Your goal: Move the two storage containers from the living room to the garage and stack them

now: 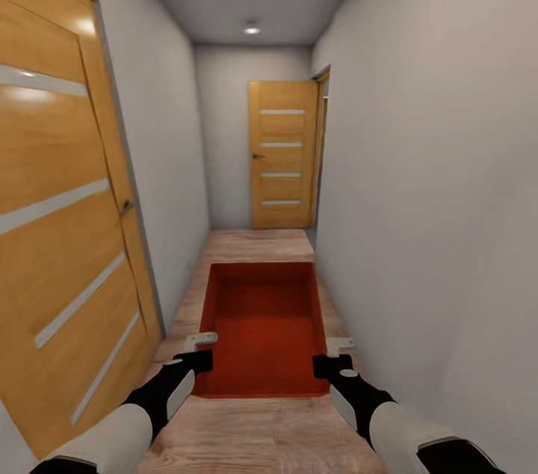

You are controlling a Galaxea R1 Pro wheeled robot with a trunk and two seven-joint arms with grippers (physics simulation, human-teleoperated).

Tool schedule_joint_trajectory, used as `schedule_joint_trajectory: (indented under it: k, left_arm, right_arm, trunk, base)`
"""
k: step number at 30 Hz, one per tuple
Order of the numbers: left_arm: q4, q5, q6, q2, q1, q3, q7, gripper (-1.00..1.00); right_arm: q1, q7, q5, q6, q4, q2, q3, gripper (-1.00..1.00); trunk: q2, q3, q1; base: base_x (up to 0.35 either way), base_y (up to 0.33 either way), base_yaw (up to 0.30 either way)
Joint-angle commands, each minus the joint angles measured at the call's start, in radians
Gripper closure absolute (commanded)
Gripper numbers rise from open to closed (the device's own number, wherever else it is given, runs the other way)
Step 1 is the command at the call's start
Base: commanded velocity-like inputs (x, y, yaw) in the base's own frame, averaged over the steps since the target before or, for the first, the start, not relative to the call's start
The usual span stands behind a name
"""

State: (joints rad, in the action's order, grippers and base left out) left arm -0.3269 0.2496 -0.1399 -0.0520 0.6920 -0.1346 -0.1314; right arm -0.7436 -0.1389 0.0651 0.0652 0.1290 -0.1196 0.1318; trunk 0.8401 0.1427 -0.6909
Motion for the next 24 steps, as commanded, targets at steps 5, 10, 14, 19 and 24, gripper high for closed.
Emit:
schedule_joint_trajectory:
  k: [5,10,14,19,24]
  left_arm:
    - [-0.008,0.008,-0.006,0.001,0.001,-0.007,-0.015,1.0]
    - [-0.026,-0.078,-0.006,0.001,0.001,0.109,-0.024,1.0]
    - [-0.026,-0.078,-0.006,0.001,0.001,0.109,-0.024,1.0]
    - [-0.026,-0.078,-0.006,0.001,0.001,0.109,-0.024,1.0]
    - [-0.026,-0.078,-0.006,0.001,0.001,0.109,-0.024,1.0]
  right_arm:
    - [0.0,-0.008,0.01,0.004,-0.005,0.006,0.012,1.0]
    - [0.0,-0.007,0.039,0.004,-0.005,0.009,0.016,1.0]
    - [0.0,-0.007,0.039,0.004,-0.005,0.009,0.016,1.0]
    - [0.0,-0.008,0.041,0.004,-0.005,0.009,0.016,1.0]
    - [0.0,-0.008,0.04,0.004,-0.005,0.009,0.016,1.0]
  trunk:
    - [0.001,0.002,-0.001]
    - [0.001,0.002,-0.001]
    - [0.001,0.002,-0.001]
    - [0.001,0.002,-0.001]
    - [0.001,0.002,-0.001]
  base:
    - [0.323,0.0,0.052]
    - [0.323,0.0,0.007]
    - [0.323,0.0,0.001]
    - [0.323,0.0,0.0]
    - [0.323,0.0,0.0]
